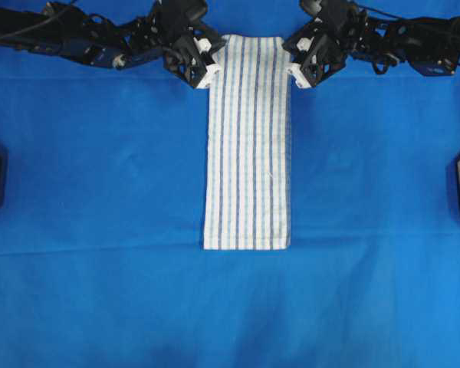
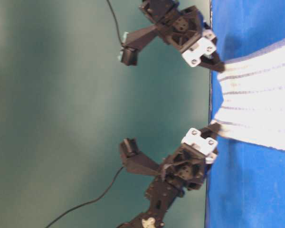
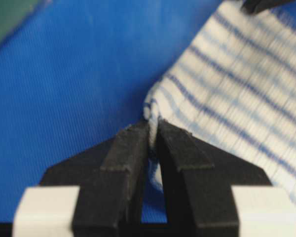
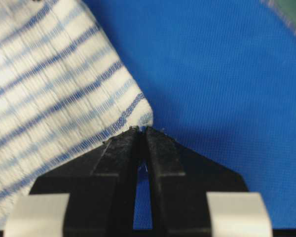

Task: Fold the blue towel.
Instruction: 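Lift the far end and fold it toward the near end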

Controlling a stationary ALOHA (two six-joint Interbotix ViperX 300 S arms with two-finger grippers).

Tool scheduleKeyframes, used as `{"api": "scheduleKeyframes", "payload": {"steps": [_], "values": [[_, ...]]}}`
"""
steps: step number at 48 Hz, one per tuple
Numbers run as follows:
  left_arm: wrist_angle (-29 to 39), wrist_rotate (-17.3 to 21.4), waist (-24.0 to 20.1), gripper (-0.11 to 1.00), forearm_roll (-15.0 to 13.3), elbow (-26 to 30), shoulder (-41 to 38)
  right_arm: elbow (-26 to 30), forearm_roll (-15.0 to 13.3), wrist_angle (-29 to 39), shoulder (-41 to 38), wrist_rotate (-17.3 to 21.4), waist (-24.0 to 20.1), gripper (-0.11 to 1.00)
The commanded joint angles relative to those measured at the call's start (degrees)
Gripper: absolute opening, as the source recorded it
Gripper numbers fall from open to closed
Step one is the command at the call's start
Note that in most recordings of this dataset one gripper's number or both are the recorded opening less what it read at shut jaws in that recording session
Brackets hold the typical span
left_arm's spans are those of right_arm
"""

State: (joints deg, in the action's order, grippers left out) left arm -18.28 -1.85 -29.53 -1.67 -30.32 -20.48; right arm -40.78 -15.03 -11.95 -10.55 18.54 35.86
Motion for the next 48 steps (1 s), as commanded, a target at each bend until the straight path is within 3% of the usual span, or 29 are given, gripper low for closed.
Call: {"api": "scheduleKeyframes", "payload": {"steps": [1,24,35,48], "values": [[0.00,0.35,0.18,0.05,0.09,0.35,3.08,0.26,0.18,0.18,3.43,0.09,-0.26,0.06],[0.62,0.70,2.37,0.05,0.09,-2.37,6.33,-0.79,0.26,1.49,5.80,0.18,-2.90,0.06],[2.55,0.00,6.77,0.05,0.09,-7.47,11.34,-3.52,0.88,4.66,10.11,0.26,-9.40,0.06],[4.66,-0.62,16.35,0.05,0.09,-11.60,13.97,-7.73,4.04,4.66,16.44,0.26,-19.60,0.06]]}}
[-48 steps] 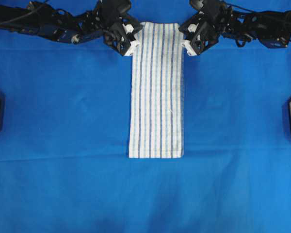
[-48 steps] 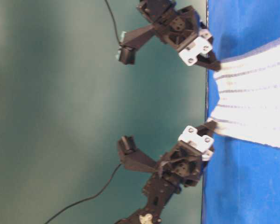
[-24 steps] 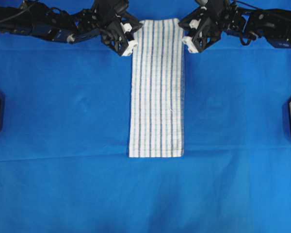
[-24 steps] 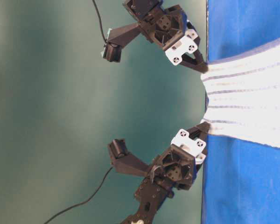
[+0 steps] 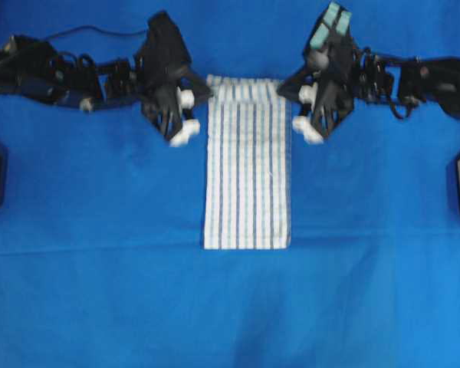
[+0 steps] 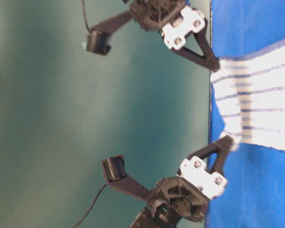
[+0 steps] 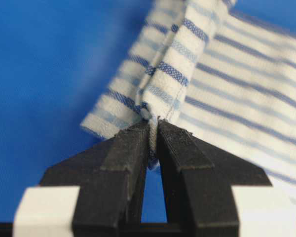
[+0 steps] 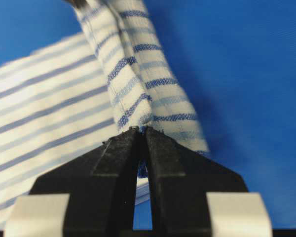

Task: Fold the blue towel.
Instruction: 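Lift the far end and fold it toward the near end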

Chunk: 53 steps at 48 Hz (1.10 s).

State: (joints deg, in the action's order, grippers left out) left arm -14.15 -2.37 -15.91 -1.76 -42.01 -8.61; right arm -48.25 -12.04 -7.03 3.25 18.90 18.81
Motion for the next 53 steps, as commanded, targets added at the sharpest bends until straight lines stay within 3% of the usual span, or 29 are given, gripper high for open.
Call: {"api": "scheduleKeyframes", "payload": {"steps": [1,13,27,36,53], "values": [[0.70,-0.09,3.60,0.05,0.18,-0.09,2.29,-0.53,1.41,-0.35,2.90,-0.09,-3.43,0.06],[3.08,-0.97,12.48,0.05,-0.09,-0.26,3.08,-2.37,4.66,-0.09,3.87,-0.09,-12.39,0.06],[5.71,-5.54,18.37,0.05,-0.09,-0.26,4.31,-2.99,5.89,-0.09,3.87,-0.09,-19.60,0.06],[6.24,-6.42,21.45,0.05,-0.09,-0.26,4.22,-3.16,7.03,0.62,3.78,-0.09,-22.32,0.06],[6.24,-6.50,23.73,0.05,-0.09,0.18,3.87,-3.43,7.91,1.23,2.90,-0.09,-23.12,0.06]]}}
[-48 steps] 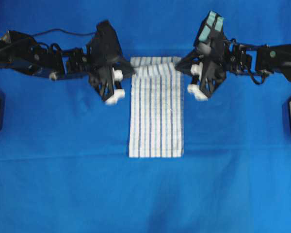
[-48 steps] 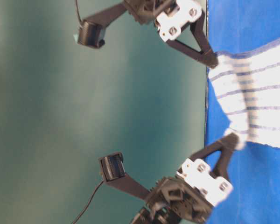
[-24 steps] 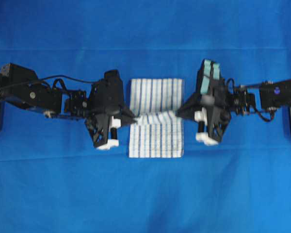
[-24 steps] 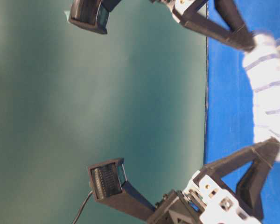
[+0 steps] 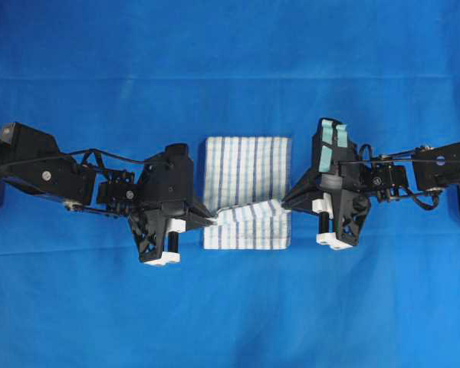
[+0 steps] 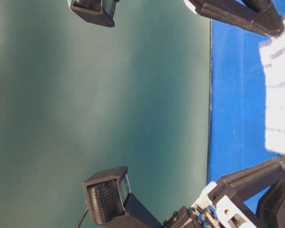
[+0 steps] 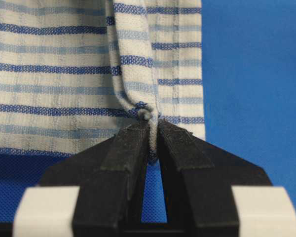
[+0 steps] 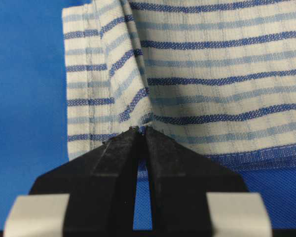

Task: Fold the blue towel.
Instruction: 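Lift the far end and fold it toward the near end, then lower the folded end onto the towel and open both grippers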

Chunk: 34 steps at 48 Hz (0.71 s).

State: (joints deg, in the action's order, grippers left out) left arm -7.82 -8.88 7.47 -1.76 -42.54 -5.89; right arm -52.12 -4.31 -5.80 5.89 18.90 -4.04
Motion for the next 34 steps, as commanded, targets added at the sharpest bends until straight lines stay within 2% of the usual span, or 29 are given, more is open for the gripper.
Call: {"api": "scheduleKeyframes", "payload": {"steps": [1,12,18,22,29,31,34], "values": [[-0.09,0.00,0.35,0.05,-0.09,0.79,1.23,0.53,0.18,0.00,0.09,-0.09,-0.26,0.06],[-0.09,0.00,-0.09,0.06,-0.09,0.88,0.97,1.93,1.14,-0.09,-2.29,-0.09,-0.26,0.06],[-0.09,0.00,-0.09,0.12,-0.09,0.97,0.88,2.02,1.85,-0.09,-2.55,-0.09,-0.35,0.06],[-0.09,0.00,-0.09,0.23,-0.09,0.79,0.88,2.02,2.11,0.00,-2.55,-0.09,-0.44,0.06],[0.00,0.09,-0.09,0.56,-0.09,0.53,1.05,2.02,2.29,-0.26,-2.55,-0.09,-1.05,0.07],[0.09,0.18,-0.09,0.62,-0.09,0.44,1.14,2.11,2.29,-0.35,-2.55,-0.09,-1.41,0.08],[0.35,0.26,-0.09,0.62,-0.09,0.18,1.41,2.20,2.55,-0.09,-2.46,0.00,-1.76,0.21]]}}
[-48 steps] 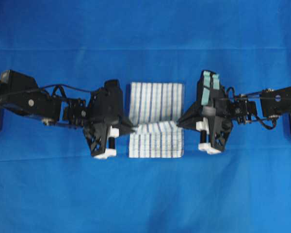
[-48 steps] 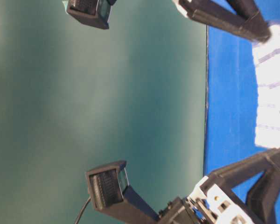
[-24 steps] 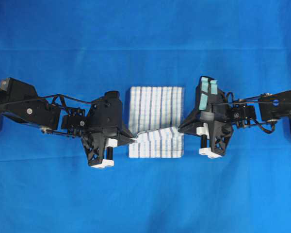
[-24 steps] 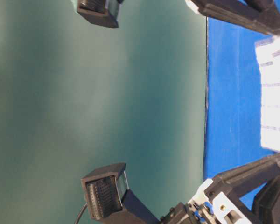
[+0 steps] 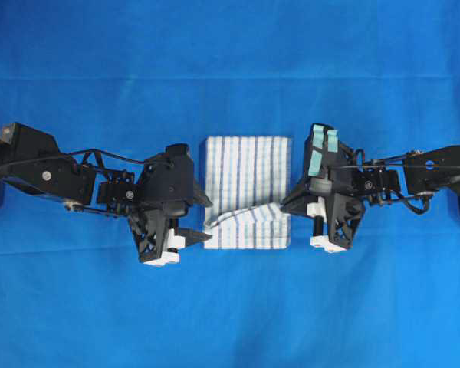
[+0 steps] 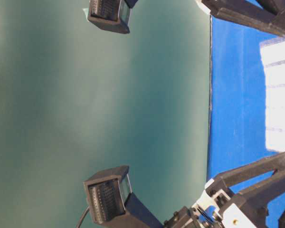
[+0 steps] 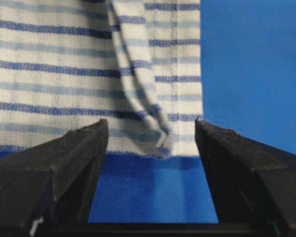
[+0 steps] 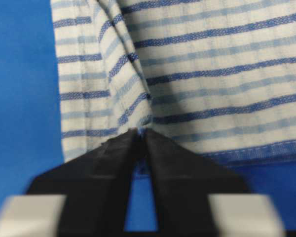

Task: Fold the blue towel.
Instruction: 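Lower the folded end onto the towel and open both grippers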

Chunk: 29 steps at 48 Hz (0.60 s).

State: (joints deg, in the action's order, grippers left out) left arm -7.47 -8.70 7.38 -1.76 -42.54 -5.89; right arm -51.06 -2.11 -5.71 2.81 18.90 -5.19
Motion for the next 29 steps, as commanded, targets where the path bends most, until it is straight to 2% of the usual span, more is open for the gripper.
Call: {"api": "scheduleKeyframes", "payload": {"steps": [1,5,8,14,20,29], "values": [[0.18,0.09,0.00,0.61,-0.09,0.09,1.58,1.23,0.44,-0.18,0.70,0.00,-0.70,0.28],[1.58,0.26,0.00,0.60,-0.09,-0.09,2.72,1.58,0.70,0.26,1.49,0.09,-1.14,0.52],[3.52,0.53,0.00,0.60,-0.09,-0.18,4.75,2.02,0.62,1.23,2.81,0.09,-1.49,0.64],[7.21,0.88,0.00,0.60,0.09,-0.62,9.32,2.55,0.53,4.66,7.38,-0.26,-1.58,0.58],[9.67,1.05,0.00,0.60,0.18,-2.02,15.56,2.46,-0.09,7.03,12.30,-0.70,-1.58,0.58],[9.93,1.05,0.00,0.60,0.18,-6.33,27.42,2.11,-3.25,9.58,22.06,-0.70,-1.49,0.58]]}}
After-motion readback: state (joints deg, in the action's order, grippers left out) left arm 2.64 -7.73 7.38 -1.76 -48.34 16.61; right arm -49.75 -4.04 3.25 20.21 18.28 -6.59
